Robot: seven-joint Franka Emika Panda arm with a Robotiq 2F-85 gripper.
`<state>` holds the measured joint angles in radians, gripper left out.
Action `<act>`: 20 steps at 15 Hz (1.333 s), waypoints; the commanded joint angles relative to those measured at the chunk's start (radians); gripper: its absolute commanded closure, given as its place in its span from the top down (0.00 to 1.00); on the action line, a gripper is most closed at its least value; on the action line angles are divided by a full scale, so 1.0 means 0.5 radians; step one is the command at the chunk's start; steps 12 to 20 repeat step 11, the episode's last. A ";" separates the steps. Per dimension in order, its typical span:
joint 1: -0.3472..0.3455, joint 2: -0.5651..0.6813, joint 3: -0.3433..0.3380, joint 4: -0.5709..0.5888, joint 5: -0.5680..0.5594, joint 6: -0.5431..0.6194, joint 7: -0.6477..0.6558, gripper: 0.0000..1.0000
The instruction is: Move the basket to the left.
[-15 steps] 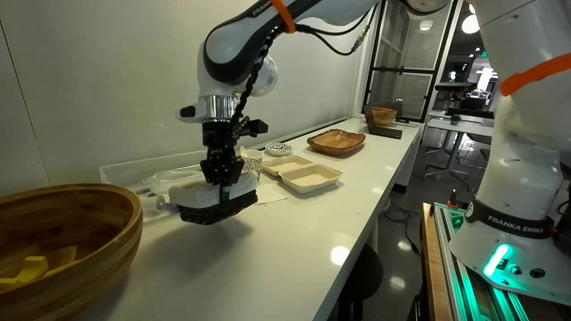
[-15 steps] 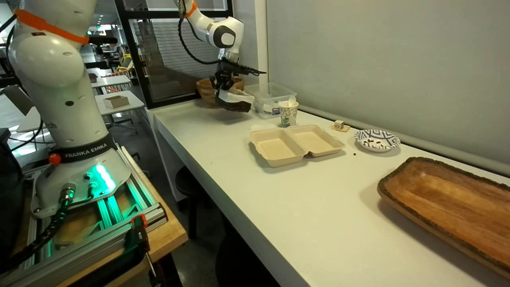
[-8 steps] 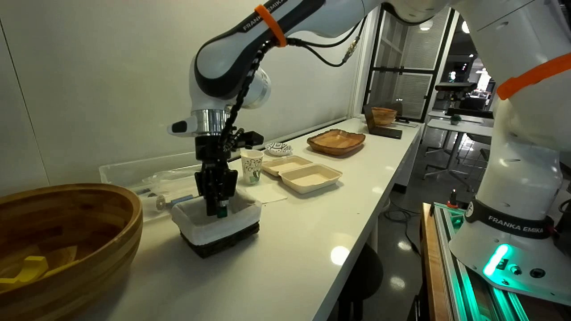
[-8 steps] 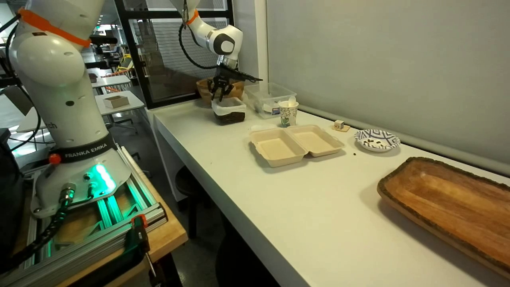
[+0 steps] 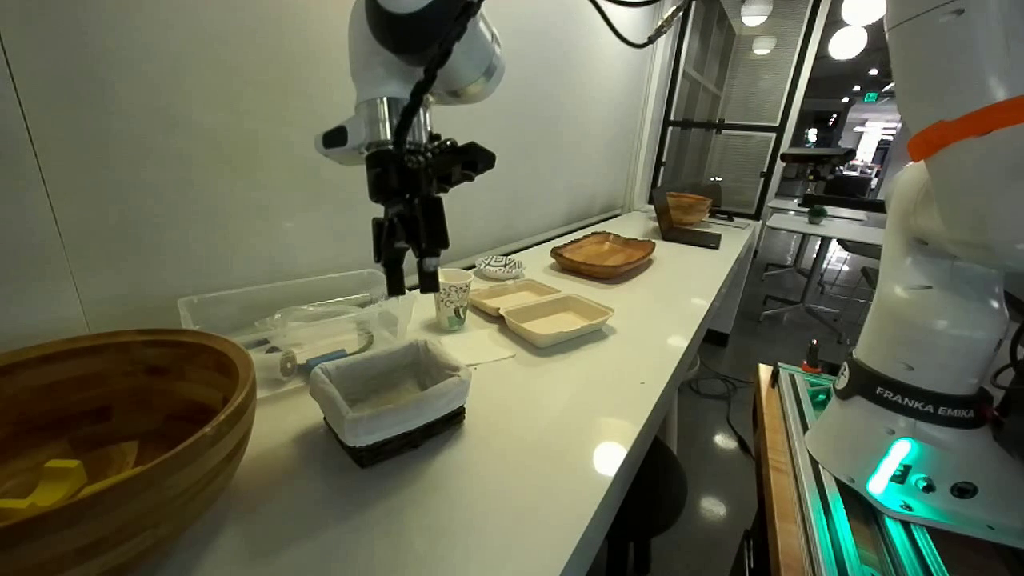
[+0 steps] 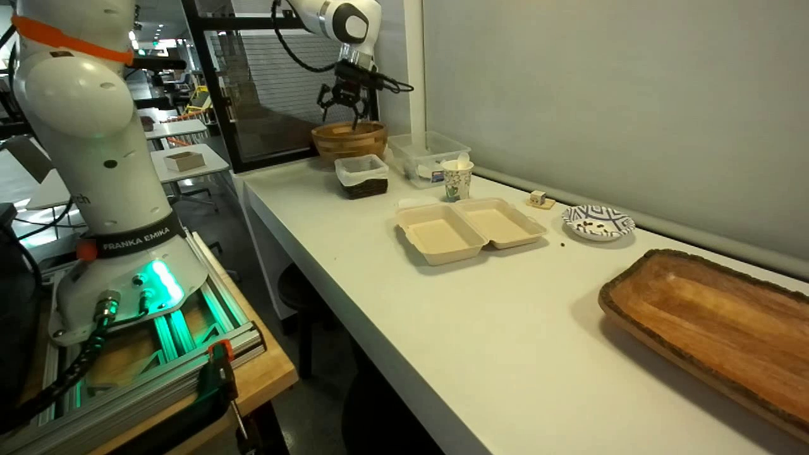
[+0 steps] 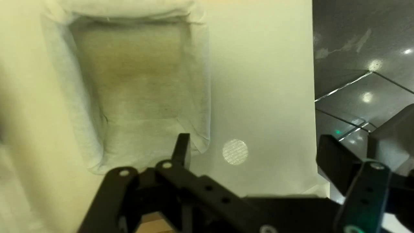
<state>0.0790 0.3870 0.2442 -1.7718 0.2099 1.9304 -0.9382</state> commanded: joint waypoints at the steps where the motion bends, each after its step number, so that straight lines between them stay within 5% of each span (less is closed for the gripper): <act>1: -0.085 -0.368 -0.105 -0.284 0.072 -0.122 0.218 1.00; 5: -0.174 -0.733 -0.306 -0.556 -0.072 -0.285 0.412 1.00; 6: -0.126 -0.514 -0.270 -0.339 -0.017 -0.256 0.307 1.00; 20: -0.120 -0.547 -0.292 -0.362 -0.017 -0.264 0.292 1.00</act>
